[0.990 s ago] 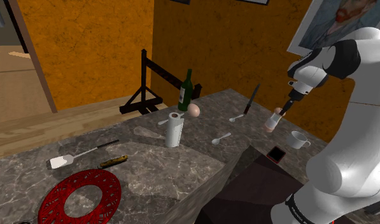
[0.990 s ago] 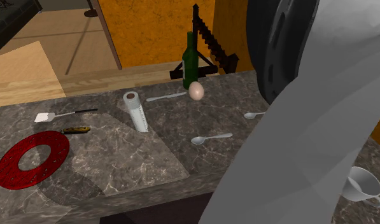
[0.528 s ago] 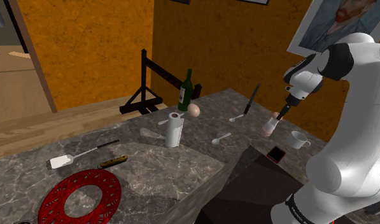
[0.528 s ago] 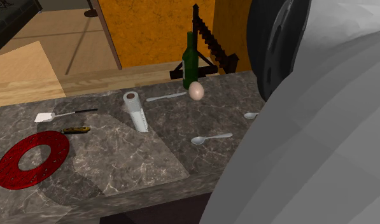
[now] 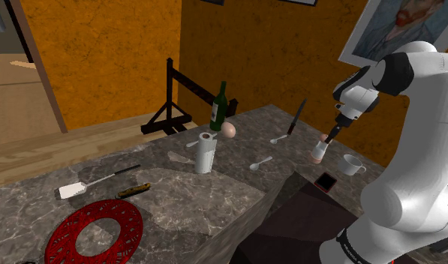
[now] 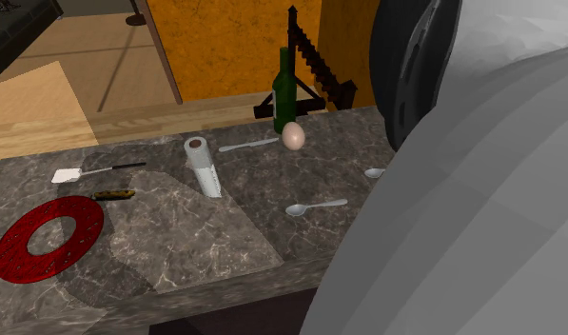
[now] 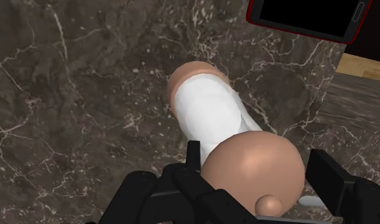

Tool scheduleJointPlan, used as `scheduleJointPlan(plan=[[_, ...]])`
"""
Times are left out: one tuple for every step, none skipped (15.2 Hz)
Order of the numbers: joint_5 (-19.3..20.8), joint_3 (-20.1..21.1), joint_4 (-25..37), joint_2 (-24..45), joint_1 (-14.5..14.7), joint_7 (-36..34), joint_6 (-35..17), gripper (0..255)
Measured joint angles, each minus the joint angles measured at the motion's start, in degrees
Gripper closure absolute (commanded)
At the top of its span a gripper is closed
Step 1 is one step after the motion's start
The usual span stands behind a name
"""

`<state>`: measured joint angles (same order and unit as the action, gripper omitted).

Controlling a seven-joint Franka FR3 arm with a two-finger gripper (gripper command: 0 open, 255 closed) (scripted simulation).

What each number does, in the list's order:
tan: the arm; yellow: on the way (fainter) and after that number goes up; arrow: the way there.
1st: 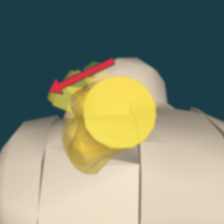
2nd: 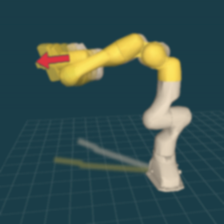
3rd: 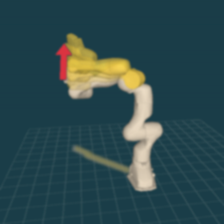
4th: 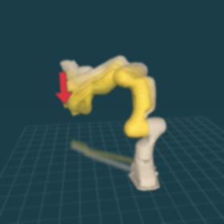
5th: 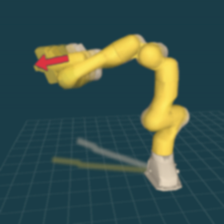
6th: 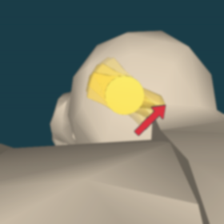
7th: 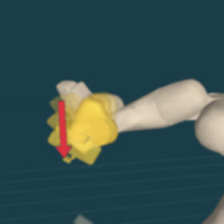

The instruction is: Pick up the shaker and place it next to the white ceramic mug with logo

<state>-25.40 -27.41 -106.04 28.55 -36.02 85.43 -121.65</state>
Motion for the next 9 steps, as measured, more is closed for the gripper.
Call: scheduleJointPlan(plan=[[0.0,0.0,0.0,0.0,0.0,0.0,0.0,0],[0.0,0.0,0.0,0.0,0.0,0.0,0.0,0],[0.0,0.0,0.0,0.0,0.0,0.0,0.0,0],[0.0,0.0,0.0,0.0,0.0,0.0,0.0,0],[0.0,0.0,0.0,0.0,0.0,0.0,0.0,0],[0.0,0.0,0.0,0.0,0.0,0.0,0.0,0],[0.0,0.0,0.0,0.0,0.0,0.0,0.0,0],[0.4,-0.2,0.1,-0.6,0.1,-0.2,0.6,0],[0.8,-0.5,0.9,-1.0,0.0,-0.4,1.7,0]])
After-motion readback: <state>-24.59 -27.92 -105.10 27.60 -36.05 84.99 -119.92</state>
